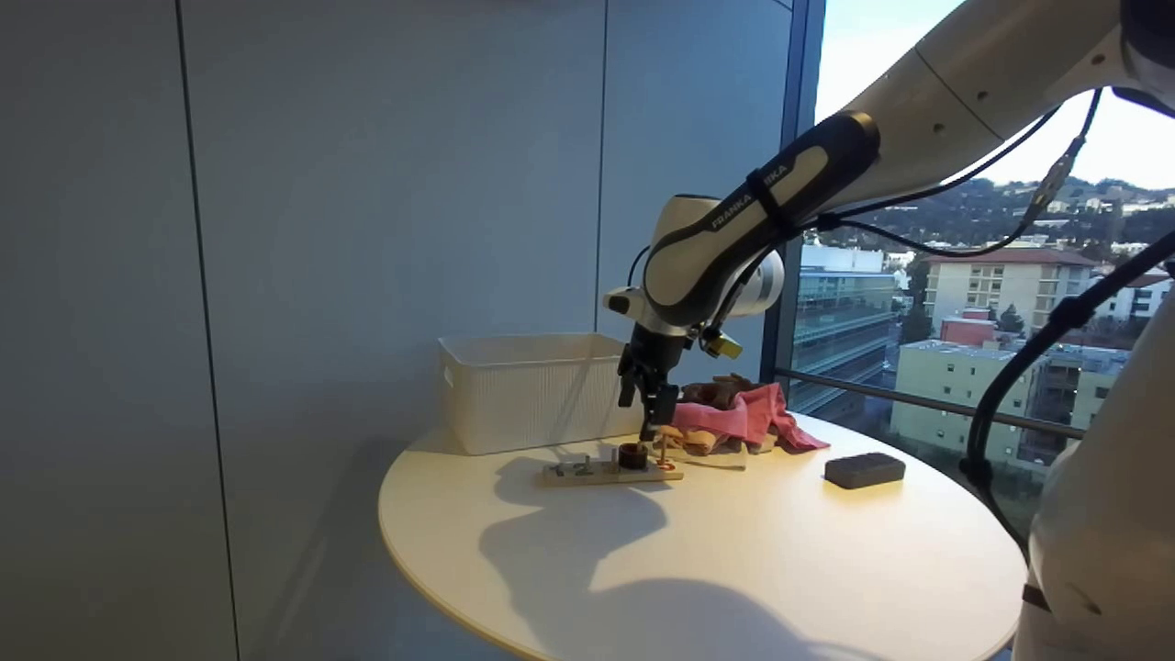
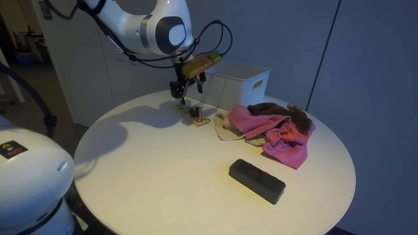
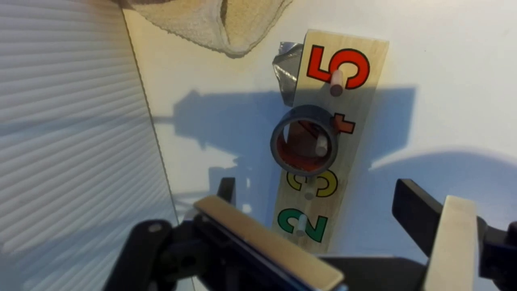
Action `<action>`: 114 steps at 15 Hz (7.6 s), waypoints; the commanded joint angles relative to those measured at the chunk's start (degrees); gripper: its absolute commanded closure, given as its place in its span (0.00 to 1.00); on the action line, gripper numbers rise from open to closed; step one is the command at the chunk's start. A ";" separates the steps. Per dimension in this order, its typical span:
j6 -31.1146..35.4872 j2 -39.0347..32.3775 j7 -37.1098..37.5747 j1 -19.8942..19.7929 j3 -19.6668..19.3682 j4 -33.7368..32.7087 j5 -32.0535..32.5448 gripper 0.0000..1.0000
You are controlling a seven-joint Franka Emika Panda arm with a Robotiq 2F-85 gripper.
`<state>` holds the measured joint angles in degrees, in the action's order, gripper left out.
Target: Move the rings to the fifth stick, then move them up the line
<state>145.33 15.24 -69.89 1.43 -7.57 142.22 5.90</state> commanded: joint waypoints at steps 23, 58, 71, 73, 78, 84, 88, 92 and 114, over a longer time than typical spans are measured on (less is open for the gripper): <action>-4.57 -13.76 -2.49 -2.73 1.19 -10.45 -0.29 0.00; 5.80 -1.85 -21.73 1.05 1.54 1.41 5.46 0.73; 8.30 -7.04 -21.30 0.19 2.91 0.19 6.18 0.09; 8.24 -7.13 -21.05 0.12 3.01 0.26 6.29 0.00; 9.51 -3.86 -18.89 -0.47 3.40 2.36 7.69 0.00; 8.37 -2.49 -17.94 0.09 2.76 2.26 7.18 0.00; 8.36 -0.98 -17.40 0.19 2.65 3.23 7.22 0.00; 8.02 -1.42 -18.19 0.66 2.44 2.64 6.49 0.00; -1.13 -11.88 -20.25 -0.78 3.09 -8.29 3.27 0.34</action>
<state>146.67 4.67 -88.99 1.29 -5.21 136.69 10.31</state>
